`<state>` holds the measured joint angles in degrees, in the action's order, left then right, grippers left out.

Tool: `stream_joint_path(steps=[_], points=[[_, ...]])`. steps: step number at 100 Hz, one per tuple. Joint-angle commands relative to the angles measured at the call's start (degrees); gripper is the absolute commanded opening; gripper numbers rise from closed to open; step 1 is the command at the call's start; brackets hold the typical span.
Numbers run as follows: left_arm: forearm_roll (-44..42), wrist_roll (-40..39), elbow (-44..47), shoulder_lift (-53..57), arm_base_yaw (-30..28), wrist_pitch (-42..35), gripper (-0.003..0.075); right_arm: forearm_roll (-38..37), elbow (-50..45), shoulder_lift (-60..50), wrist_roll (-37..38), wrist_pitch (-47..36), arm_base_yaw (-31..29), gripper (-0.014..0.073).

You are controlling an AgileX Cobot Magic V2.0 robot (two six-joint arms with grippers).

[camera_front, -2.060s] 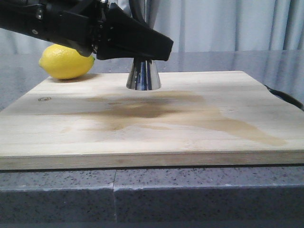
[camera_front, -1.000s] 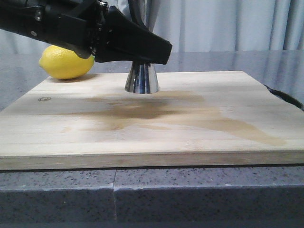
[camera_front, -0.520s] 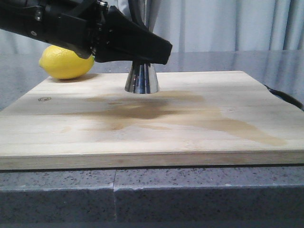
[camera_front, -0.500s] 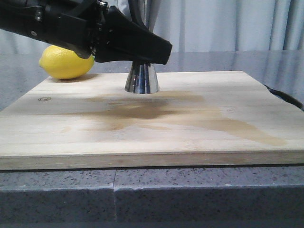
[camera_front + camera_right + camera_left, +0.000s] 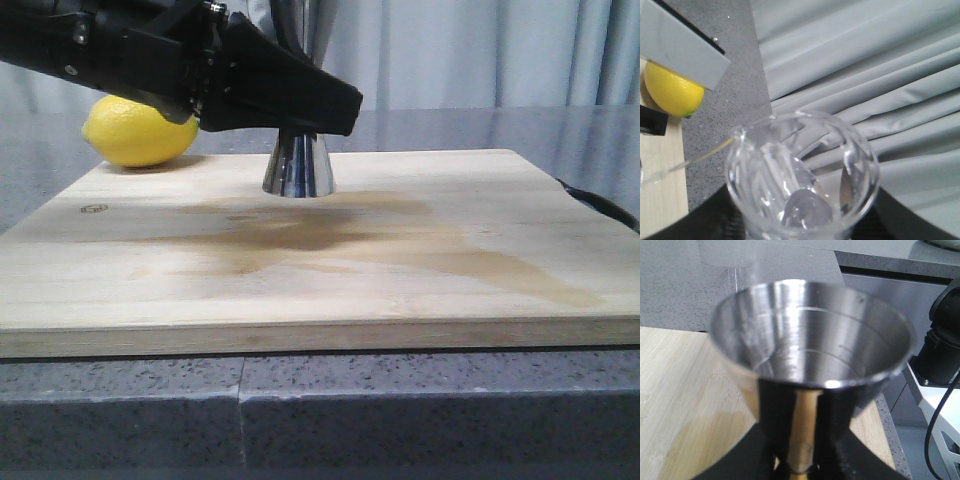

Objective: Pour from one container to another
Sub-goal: 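Tilt the beaker with the right gripper over the held jigger, then keep pouring clear liquid from the beaker into the jigger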

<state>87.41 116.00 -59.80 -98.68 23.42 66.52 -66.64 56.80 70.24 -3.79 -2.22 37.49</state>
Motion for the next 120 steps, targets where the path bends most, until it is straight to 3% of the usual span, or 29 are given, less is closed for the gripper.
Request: stream_joint_path(steps=[1,120], points=[[4.02,-0.35,-1.62,2.85,0.55,6.12,-0.0019,-0.43,2.33,-1.31,-0.20,-2.27,0.05,0.0204],[4.45,-0.35,-1.62,2.85,0.55,5.47,-0.0019,-4.69,2.33,-1.31,-0.20,-2.27,0.05,0.0204]])
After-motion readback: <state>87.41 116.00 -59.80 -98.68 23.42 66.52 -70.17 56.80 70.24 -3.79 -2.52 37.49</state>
